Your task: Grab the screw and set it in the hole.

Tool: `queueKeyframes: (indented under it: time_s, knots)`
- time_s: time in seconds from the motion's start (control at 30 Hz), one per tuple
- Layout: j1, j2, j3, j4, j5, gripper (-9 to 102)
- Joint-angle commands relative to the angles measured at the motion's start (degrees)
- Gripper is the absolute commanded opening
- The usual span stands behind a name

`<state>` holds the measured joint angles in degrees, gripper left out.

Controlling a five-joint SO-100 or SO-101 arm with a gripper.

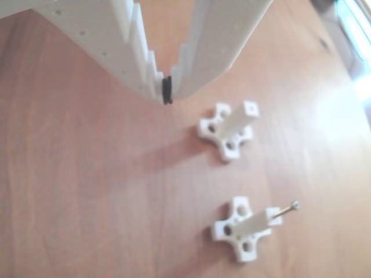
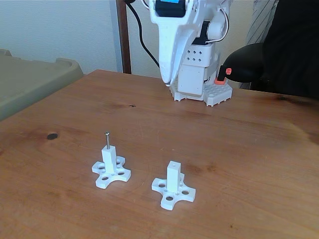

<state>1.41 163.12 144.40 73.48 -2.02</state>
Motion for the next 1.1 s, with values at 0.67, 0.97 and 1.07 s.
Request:
queueKeyframes:
  time_s: [0.67, 0.97, 1.07]
  knots:
    - [2.1, -34.7, -33.0, 2.5, 3.3, 13]
    - [4.0, -44.9, -41.9, 3.8, 3.7, 15]
    - [4.4, -47.9, -43.9, 3.8, 3.9, 15]
